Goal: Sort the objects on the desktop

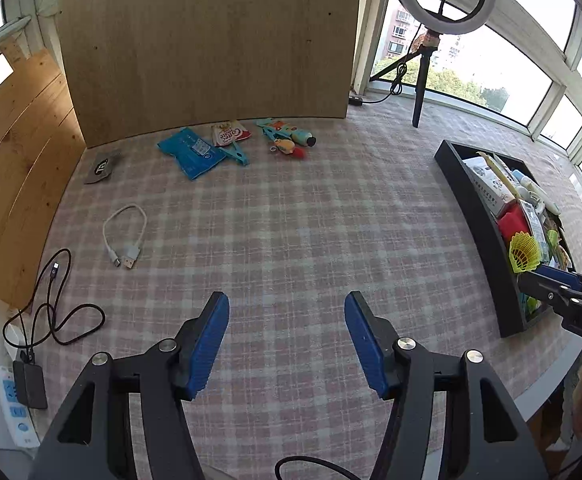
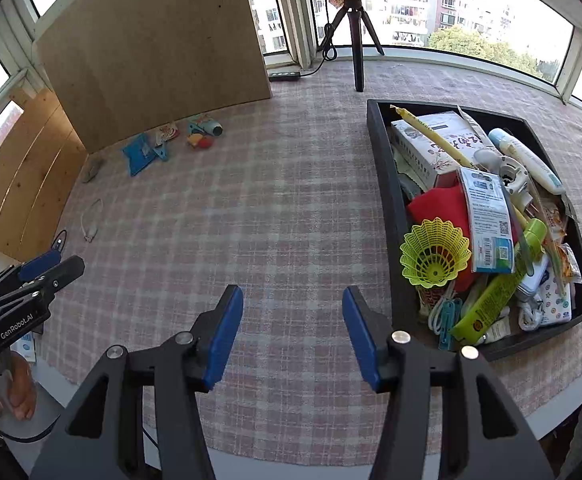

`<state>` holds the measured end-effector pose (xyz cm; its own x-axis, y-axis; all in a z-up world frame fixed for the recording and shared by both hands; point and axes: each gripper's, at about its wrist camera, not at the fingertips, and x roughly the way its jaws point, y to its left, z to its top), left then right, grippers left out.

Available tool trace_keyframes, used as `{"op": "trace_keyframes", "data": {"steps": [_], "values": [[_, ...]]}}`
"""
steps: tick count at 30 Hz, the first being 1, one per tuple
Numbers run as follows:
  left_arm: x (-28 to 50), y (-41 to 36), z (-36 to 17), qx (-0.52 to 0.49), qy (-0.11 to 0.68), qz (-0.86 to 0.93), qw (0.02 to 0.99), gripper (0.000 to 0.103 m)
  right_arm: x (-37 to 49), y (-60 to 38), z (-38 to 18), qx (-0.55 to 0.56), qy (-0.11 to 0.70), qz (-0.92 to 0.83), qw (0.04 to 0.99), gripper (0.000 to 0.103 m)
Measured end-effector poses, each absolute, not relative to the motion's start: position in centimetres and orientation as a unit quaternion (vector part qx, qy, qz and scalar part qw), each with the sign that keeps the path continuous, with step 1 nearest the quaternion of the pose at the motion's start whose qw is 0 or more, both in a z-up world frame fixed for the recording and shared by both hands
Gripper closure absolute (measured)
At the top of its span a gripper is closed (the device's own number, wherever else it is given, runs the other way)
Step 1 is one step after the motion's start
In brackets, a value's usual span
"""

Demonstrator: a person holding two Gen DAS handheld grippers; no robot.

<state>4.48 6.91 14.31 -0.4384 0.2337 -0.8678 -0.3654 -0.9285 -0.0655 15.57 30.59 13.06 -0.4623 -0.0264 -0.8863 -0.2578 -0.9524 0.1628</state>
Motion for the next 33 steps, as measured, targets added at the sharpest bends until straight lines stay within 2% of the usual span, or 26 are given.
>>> {"op": "trace_keyframes", "data": {"steps": [4, 11, 33], "values": [[3.5, 4.8, 13.8, -0.504, 0.053, 0.847, 0.163, 0.045, 13.8, 28.4, 12.1, -0.524, 0.132, 0.839, 0.063, 0.052], [2.2, 3.2, 13.9, -0.501, 0.034, 0.852, 0.152, 0.034, 11.6, 26.1, 11.7, -0.534, 0.115, 0.836, 0.052, 0.052], [0.5, 4.0, 12.4, -0.503, 0.045, 0.851, 0.143, 0.031, 9.0, 25.9, 8.3, -0.560, 0.097, 0.820, 0.063, 0.052]]}}
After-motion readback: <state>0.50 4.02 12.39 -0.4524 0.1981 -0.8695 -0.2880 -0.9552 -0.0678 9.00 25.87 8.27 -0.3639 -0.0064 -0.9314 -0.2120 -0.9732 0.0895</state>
